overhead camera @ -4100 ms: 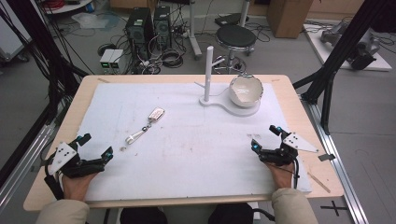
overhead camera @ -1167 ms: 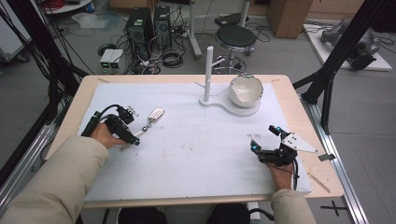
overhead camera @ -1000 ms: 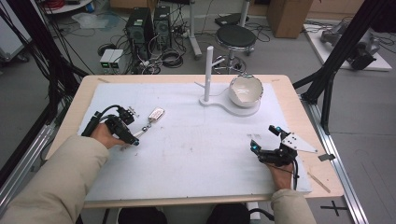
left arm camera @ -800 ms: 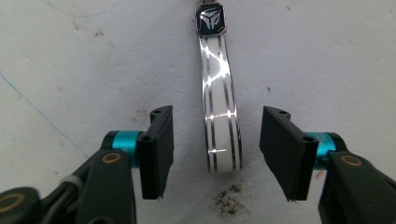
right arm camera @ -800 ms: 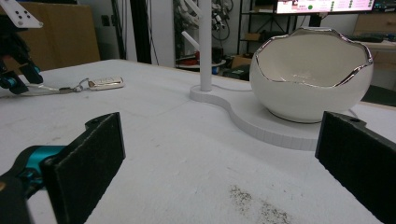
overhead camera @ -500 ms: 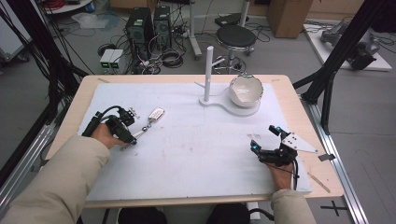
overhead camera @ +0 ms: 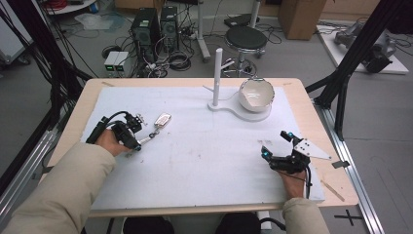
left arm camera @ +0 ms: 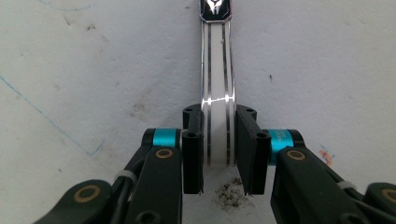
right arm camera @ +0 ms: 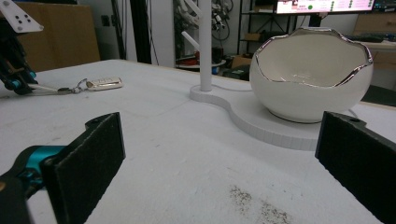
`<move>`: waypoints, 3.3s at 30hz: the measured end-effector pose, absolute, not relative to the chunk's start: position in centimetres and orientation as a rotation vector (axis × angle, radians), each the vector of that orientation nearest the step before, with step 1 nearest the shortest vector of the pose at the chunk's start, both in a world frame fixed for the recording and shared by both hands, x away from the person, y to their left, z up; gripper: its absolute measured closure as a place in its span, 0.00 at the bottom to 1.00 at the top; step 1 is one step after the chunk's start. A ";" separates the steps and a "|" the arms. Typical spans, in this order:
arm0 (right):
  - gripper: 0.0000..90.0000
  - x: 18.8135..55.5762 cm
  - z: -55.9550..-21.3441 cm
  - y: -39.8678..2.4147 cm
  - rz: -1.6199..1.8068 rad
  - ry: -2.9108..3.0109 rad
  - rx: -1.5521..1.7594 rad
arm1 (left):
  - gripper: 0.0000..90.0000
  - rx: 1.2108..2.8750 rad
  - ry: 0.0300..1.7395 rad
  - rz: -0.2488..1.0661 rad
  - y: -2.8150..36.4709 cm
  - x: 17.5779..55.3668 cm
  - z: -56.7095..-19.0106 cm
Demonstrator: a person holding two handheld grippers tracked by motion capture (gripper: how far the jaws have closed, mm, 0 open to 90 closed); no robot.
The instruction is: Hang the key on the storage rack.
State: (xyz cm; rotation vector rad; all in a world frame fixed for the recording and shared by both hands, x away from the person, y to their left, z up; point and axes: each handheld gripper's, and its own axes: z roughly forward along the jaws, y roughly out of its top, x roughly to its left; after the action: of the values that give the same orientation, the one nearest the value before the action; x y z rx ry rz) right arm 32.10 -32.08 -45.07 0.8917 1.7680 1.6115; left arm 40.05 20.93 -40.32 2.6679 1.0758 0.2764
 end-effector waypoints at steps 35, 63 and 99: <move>0.01 34.8 -36.2 -26.1 1.628 2.106 0.644 | 0.82 2.392 0.543 0.268 18.5 36.5 -31.3; 0.01 37.2 -29.7 -15.6 1.470 2.635 0.165 | 0.82 2.324 0.242 0.110 12.6 34.4 -31.6; 0.82 36.3 -31.3 -10.8 0.964 2.975 -0.230 | 0.82 2.401 0.133 0.059 11.4 33.8 -32.7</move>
State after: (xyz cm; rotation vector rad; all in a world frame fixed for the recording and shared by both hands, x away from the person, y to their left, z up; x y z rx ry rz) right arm 36.26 -10.75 -31.33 -0.2302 2.9746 0.9643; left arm 33.83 11.39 -32.69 2.4006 0.1333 0.0593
